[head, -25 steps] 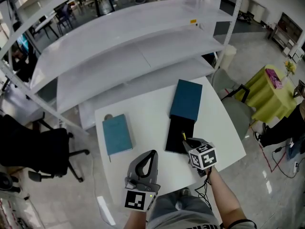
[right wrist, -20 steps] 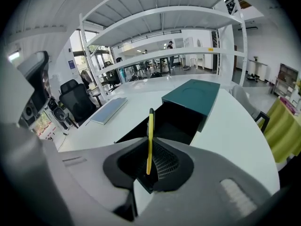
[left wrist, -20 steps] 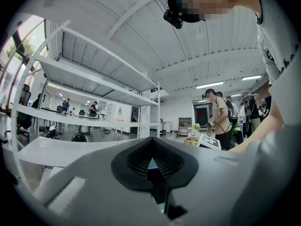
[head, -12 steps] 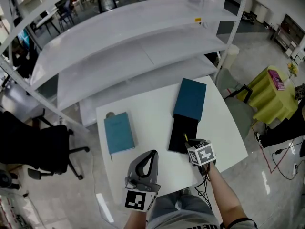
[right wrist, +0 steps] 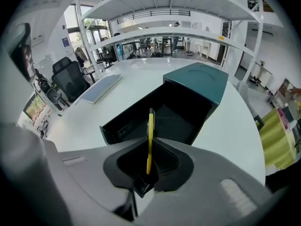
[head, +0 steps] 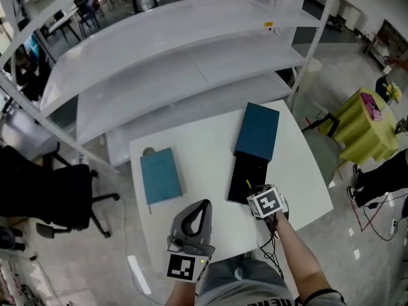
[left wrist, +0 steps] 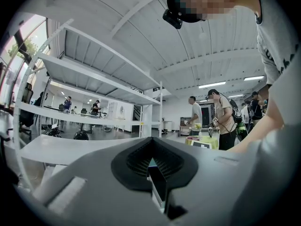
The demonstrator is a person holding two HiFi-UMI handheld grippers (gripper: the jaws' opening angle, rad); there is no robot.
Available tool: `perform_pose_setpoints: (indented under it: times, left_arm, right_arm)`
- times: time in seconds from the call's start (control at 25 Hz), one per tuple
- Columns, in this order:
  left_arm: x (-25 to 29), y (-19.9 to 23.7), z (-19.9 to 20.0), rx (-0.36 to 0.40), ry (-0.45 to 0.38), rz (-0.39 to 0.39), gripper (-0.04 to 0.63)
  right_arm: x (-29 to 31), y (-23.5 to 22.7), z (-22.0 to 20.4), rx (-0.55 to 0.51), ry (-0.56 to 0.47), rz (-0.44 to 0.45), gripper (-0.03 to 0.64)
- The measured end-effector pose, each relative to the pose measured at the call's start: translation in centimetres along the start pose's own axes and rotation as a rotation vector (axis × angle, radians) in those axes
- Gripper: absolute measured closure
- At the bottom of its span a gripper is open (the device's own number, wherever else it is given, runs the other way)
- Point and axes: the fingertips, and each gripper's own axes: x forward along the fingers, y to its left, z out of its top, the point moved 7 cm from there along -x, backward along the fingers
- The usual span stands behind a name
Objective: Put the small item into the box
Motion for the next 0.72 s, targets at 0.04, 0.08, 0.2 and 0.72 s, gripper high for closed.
perform_pose_setpoints:
  times: [0.04,0.08,0.2,0.72]
  left_arm:
    - [0.0,0.1,0.0,-0.002,0.001,0.000,0.581]
    - [0.0,0.2,-0.1,-0.004,0.002,0.000,0.581]
    - [0.0,0.5,-0.2,-0.011,0.007,0.003,0.581]
    - [0.0,1.8,-0.9,-0.025,0.018,0.018,0.581]
  right_arm:
    - [0.2,0.1,0.1,-0.010,0.008,-0.006,0.588]
    - [0.4,0.3,0.2,-0.018,0.015,-0.004,0.588]
    - [0.9,1.1,0.3,-0.035,0.045,0.028,0.588]
    - [2.3,0.9,1.2,-0.193,0.161,-0.069,0.586]
